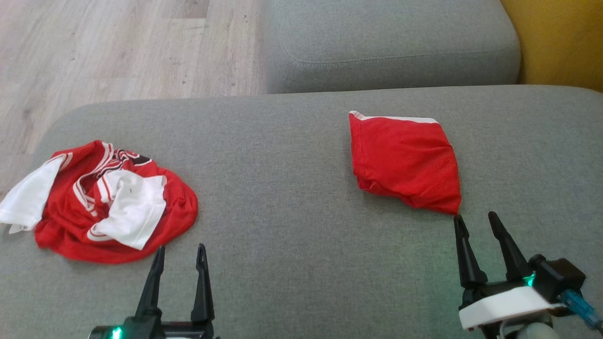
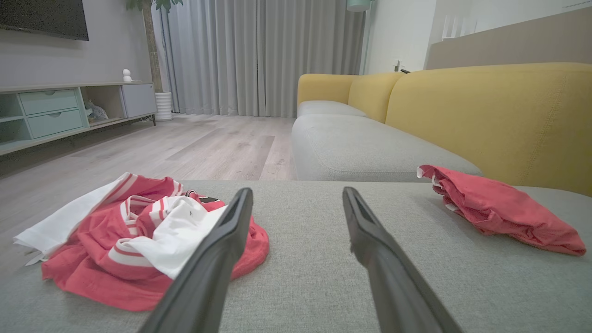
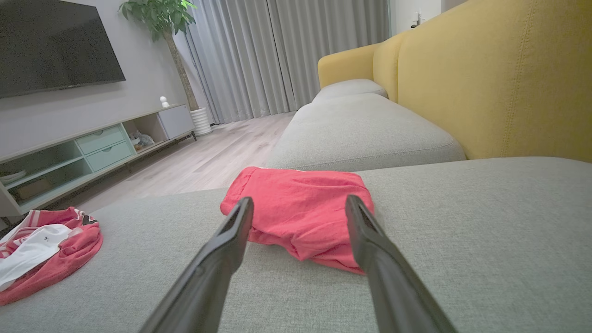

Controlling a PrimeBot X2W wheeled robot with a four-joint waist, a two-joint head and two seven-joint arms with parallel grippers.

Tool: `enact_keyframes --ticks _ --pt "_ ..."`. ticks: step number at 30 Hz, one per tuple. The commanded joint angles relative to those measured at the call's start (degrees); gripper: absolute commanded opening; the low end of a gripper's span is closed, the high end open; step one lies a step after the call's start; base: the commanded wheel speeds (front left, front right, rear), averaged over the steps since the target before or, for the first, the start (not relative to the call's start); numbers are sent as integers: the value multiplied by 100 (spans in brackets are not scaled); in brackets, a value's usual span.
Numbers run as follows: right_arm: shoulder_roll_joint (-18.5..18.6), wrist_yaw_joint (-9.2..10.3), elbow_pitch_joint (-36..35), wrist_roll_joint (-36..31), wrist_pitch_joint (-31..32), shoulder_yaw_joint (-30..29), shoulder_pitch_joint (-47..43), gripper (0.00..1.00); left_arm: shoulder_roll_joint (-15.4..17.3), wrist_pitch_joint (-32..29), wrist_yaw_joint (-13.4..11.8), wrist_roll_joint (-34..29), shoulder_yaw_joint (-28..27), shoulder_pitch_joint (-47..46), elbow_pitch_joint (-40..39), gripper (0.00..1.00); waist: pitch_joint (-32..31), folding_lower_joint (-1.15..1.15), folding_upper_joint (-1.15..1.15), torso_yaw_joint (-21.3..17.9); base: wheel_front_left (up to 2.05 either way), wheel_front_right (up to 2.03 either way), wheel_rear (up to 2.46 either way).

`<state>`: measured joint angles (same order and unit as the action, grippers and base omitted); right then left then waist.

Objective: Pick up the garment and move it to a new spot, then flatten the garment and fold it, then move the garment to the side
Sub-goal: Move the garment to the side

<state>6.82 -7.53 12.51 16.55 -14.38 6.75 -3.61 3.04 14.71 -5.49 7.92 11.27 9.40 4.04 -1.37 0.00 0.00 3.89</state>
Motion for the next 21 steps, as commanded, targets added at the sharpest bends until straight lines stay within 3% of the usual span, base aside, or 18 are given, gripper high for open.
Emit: enact_keyframes --ticks 1,21 --pt "24 4 -149 -61 -62 116 157 100 -16 29 8 -64 -193 -204 -159 100 -1 0 0 -6 0 0 0" --pt "-51 4 98 -101 -62 44 279 100 -16 29 43 -291 -141 -345 -253 100 271 0 0 -101 0 0 0"
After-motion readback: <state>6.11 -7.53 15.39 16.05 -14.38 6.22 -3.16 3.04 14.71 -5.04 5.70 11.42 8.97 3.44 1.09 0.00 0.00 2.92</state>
